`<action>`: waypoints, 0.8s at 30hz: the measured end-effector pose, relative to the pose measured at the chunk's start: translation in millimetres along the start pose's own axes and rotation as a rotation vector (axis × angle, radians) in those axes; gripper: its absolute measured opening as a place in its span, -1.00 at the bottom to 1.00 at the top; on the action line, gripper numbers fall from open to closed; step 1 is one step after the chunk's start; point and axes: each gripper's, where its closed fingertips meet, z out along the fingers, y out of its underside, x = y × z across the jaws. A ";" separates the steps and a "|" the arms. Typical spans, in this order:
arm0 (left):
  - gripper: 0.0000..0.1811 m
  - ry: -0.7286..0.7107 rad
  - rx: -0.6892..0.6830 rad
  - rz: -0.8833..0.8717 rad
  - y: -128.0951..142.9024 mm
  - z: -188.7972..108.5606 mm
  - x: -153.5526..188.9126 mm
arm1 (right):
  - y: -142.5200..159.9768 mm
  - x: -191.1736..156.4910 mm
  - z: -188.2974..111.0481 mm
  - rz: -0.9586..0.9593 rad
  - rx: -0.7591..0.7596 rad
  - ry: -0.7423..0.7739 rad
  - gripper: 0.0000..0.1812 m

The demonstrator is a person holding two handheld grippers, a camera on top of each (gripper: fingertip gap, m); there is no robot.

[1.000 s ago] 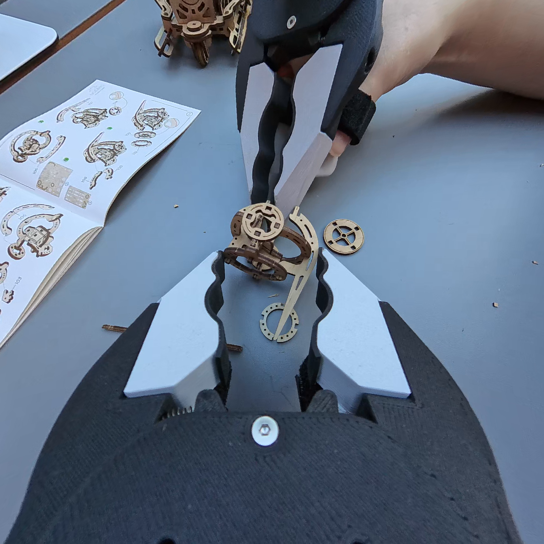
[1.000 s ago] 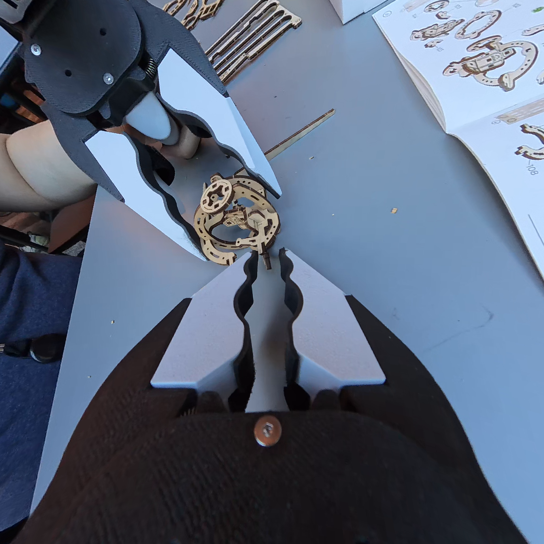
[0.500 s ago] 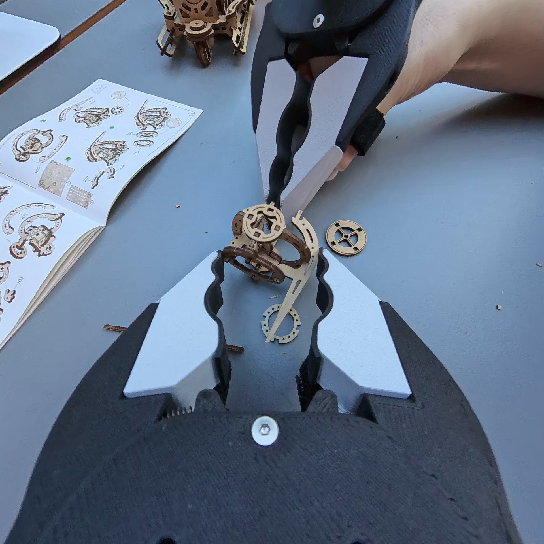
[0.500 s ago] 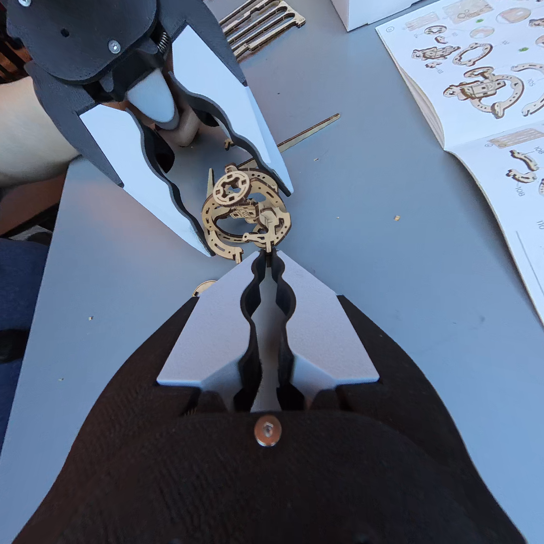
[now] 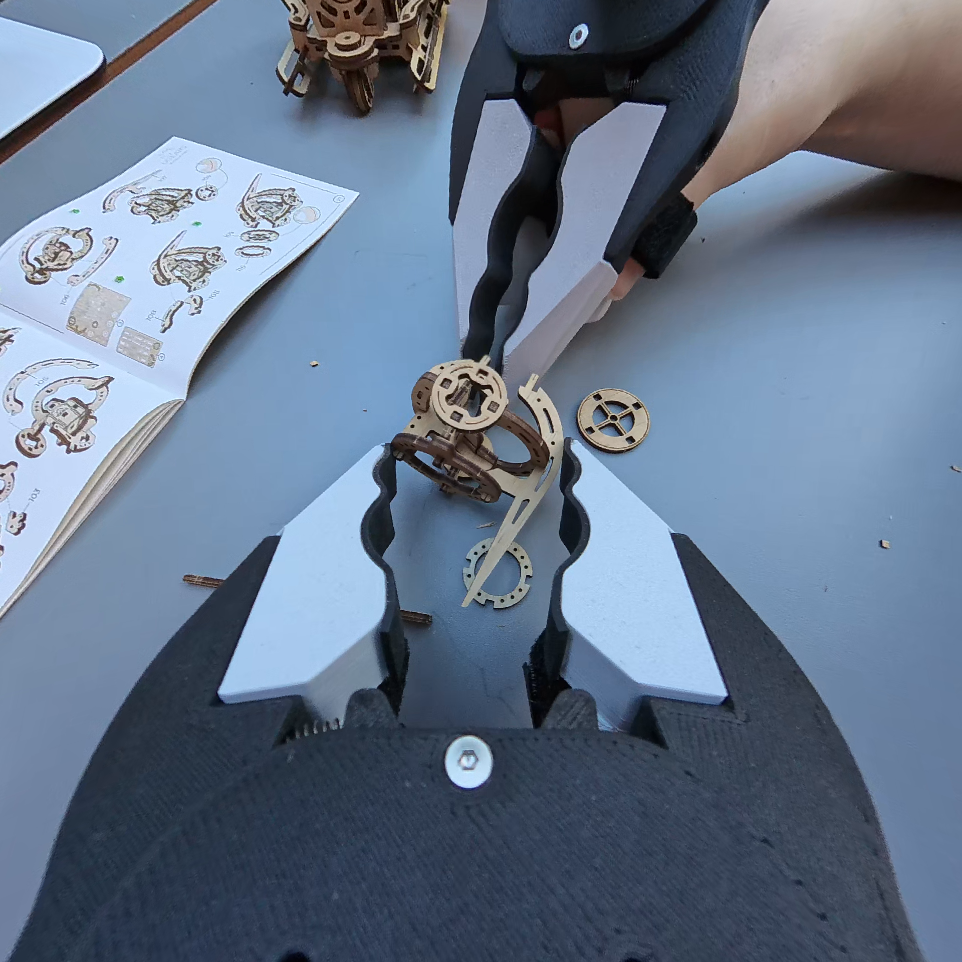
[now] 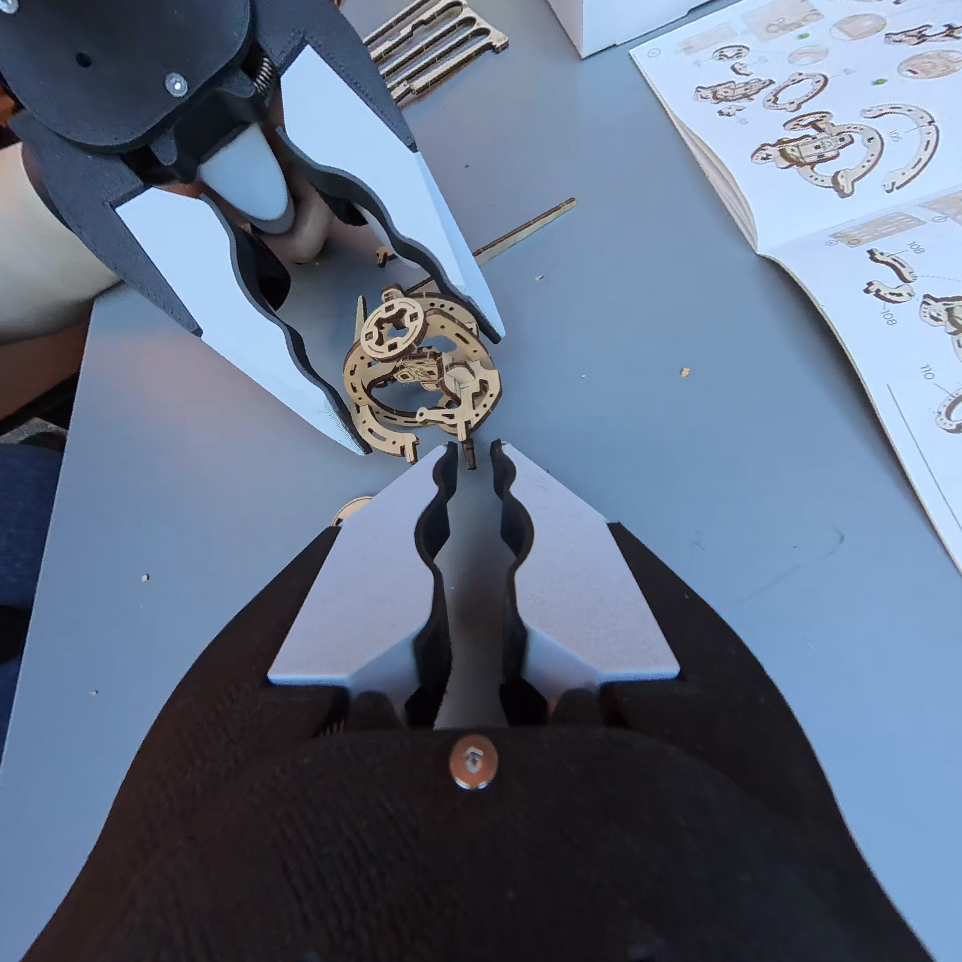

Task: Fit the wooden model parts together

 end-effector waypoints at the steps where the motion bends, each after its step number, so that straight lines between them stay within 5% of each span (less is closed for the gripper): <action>1: -0.31 0.000 0.000 0.001 0.0 0.0 0.1 | -0.7 0.1 -0.7 0.006 0.007 -0.002 -0.89; 20: -0.31 -0.020 0.000 0.019 -0.8 1.0 -1.3 | -1.0 -2.0 -1.3 -0.096 0.004 0.062 -0.98; 24: -0.31 -0.016 0.000 0.010 -0.9 1.0 -1.8 | 4.0 0.4 -0.4 -0.044 -0.015 0.065 -0.81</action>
